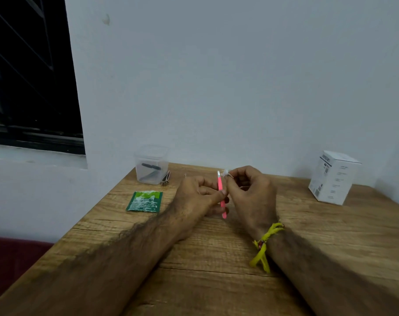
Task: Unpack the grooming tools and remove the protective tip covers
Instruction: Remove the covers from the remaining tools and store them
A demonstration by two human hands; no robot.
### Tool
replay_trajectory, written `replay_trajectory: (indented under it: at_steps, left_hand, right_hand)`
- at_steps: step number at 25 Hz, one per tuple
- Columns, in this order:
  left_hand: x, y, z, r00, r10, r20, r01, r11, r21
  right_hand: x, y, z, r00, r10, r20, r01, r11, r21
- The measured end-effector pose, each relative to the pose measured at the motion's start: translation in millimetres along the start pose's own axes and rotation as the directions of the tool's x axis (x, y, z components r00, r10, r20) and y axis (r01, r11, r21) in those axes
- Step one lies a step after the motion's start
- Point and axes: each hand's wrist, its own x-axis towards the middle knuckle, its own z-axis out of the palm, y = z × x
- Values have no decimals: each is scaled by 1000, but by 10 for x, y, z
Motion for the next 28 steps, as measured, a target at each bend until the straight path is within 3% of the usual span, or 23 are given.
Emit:
replay_trajectory:
  at_steps: [3,5,8,11,14,17,19,21,28]
  left_hand:
    - [9,-18,-16,998,21,56,-23,999,37]
    - [6,-16,-14,998,23,65,-26,998,50]
    - [9,2,-9,999,40,-37,-39,999,23]
    - [10,-2,-11,996,47,-74,-46,999,22]
    - [-8,-2,-13,998,34,-45,-30,996,84]
    - [-11,7,-13,999,5,-49,-1,997,74]
    - [5,15,-7,999,-24,-32,26,999,47]
    - [20,21,-9,999,-45,-5,45,997,57]
    - [22,40,-42,997,-51,61,54,998,-39]
  right_hand:
    - [1,6,36,995,-98,15,99,987,-129]
    - [21,30,35,996,-80,33,83,989,-121]
    - [45,49,8,988,150,35,-154,979,136]
    - [76,35,-27,880,451,151,-466,751,468]
    - [106,30,-71,829,517,214,-543,652,529]
    - [92,16,-104,882,448,145,-464,776,428]
    - [63,2,-107,944,318,86,-330,911,248]
    - [32,-15,-83,980,189,69,-194,977,83]
    - [-21,-39,13,995,-60,83,71,986,-149]
